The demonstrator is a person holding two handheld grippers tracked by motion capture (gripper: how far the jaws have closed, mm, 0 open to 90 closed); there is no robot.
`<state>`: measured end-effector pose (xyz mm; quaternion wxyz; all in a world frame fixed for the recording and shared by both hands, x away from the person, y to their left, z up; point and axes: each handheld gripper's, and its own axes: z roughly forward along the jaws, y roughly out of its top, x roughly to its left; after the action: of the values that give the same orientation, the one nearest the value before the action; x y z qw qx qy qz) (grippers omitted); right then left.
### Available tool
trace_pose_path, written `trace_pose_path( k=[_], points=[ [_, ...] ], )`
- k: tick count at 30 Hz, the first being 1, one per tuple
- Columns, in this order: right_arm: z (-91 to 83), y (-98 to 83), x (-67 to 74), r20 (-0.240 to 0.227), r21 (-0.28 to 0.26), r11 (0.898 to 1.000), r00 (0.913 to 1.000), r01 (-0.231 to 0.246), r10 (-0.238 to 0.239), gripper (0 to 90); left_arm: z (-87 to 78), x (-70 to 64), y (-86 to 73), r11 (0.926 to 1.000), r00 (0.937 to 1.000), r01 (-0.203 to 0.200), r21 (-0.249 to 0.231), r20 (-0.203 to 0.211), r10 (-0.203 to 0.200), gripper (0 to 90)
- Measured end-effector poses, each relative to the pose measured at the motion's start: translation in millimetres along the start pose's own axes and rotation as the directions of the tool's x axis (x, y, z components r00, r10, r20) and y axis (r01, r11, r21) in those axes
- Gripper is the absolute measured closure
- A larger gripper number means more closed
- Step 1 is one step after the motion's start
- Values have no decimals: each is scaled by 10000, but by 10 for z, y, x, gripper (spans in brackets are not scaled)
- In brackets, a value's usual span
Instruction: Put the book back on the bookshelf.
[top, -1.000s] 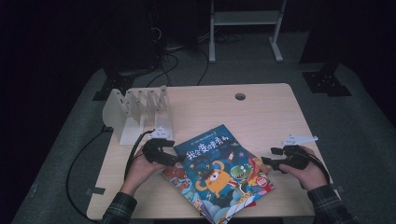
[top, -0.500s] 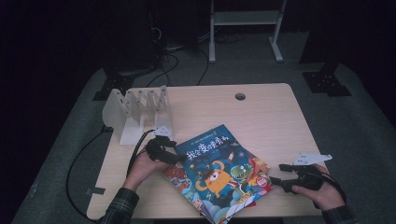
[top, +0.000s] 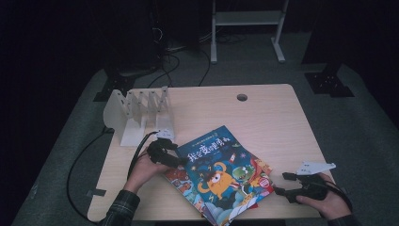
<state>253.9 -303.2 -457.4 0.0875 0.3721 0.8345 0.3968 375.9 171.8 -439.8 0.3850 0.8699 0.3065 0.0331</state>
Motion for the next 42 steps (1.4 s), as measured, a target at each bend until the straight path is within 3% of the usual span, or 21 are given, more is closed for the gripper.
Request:
trace_pose_path(
  k=[5,18,28,42],
  points=[
    [17,29,-66,102,-21,10000,9999,-94,95,280,-32,-26,-28,9996,10000,-57,263,82,55,136],
    [124,177,-256,571,-150,9999,9984,0,8,288,-65,-56,-116,9994,9995,132,319,291,-141,136],
    [291,379,-422,792,-128,9999,9968,81,-71,287,-98,-28,-156,9991,9988,301,310,375,-313,129],
    [531,647,-562,1112,-336,9994,9938,108,-70,312,-272,-159,-326,9977,9983,322,599,456,-350,113]
  ],
)
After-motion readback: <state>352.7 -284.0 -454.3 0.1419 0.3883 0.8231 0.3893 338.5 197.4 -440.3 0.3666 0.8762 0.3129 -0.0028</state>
